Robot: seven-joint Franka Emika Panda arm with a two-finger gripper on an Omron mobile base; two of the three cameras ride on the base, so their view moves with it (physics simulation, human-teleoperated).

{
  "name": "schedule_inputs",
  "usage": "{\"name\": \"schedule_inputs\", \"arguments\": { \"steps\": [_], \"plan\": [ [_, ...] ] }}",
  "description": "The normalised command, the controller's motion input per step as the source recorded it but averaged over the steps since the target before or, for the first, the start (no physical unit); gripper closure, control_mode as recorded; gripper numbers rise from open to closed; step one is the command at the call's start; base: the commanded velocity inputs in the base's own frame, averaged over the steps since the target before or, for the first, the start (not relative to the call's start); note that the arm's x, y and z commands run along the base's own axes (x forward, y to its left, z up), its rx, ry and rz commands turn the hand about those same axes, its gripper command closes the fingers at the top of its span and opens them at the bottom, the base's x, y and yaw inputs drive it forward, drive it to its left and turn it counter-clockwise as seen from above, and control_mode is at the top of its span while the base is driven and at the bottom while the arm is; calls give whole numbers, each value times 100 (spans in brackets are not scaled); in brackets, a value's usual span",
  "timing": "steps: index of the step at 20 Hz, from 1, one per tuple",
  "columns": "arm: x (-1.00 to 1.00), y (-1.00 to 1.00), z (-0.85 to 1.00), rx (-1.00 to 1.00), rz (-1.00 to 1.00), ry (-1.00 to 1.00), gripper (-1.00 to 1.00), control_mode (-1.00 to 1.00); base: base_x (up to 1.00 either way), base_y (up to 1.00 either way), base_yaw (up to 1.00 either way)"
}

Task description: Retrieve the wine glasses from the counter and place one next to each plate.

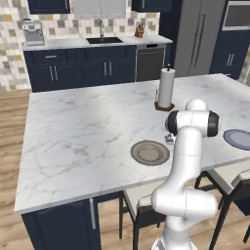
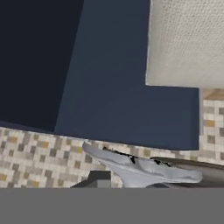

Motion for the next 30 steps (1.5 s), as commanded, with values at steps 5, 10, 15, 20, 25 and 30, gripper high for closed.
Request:
{"name": "schedule_inputs", "arguments": {
  "steps": [5, 10, 15, 20, 25, 30],
  "plan": [
    [1, 0, -24, -3, 0, -2, 100, -100, 0, 0, 0],
    [-2, 0, -6, -2, 0, -5, -100, -100, 0, 0, 0],
    [-12, -9, 0, 0, 0, 0, -100, -100, 0, 0, 0],
    [-17, -31, 1, 0, 0, 0, -100, -100, 0, 0, 0],
    [-16, -40, 18, 0, -1, 0, -100, -100, 0, 0, 0],
    [-18, -38, 20, 0, -3, 0, -100, -100, 0, 0, 0]
  ]
}}
